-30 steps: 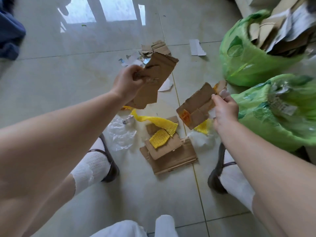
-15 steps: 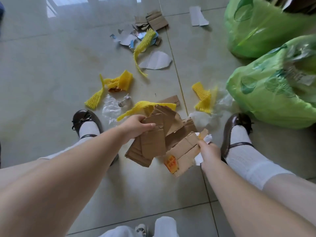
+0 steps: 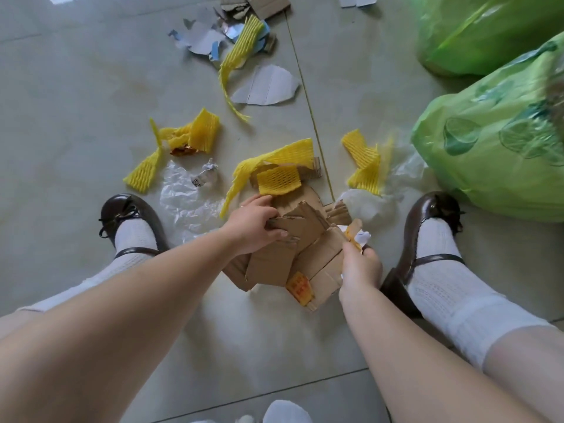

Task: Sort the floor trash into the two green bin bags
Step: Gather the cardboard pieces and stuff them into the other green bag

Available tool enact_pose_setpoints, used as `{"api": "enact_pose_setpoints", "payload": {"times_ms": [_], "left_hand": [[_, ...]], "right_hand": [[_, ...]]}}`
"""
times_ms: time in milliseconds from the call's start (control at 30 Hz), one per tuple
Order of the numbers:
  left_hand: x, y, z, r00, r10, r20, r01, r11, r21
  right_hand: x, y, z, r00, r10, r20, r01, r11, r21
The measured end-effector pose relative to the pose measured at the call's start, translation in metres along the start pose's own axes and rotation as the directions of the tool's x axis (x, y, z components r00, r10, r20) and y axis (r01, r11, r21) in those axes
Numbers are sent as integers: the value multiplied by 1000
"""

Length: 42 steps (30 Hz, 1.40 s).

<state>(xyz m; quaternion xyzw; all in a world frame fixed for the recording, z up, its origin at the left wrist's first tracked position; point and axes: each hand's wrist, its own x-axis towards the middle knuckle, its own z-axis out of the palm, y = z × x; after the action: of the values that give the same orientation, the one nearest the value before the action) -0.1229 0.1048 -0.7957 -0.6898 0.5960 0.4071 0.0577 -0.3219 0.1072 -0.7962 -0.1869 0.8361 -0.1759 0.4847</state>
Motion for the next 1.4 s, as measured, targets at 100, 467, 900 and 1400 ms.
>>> {"api": "enact_pose_setpoints", "payload": {"times_ms": [100, 467, 900, 1400], "left_hand": [[7, -1, -4, 998, -39, -40, 40, 999, 33], [10, 8, 1, 985, -155, -75, 146, 983, -113], [-14, -1, -13, 942, -288, 169, 331, 730, -597], [-39, 109, -199, 950, -228, -213, 42, 770, -637]], "right_hand": [[-3, -2, 8, 999, -8, -31, 10, 999, 44], [9, -3, 31, 985, 144, 89, -152, 984, 89], [12, -14, 10, 941, 97, 325, -106, 994, 8], [-55, -223, -83, 888, -450, 91, 458, 884, -94]]}}
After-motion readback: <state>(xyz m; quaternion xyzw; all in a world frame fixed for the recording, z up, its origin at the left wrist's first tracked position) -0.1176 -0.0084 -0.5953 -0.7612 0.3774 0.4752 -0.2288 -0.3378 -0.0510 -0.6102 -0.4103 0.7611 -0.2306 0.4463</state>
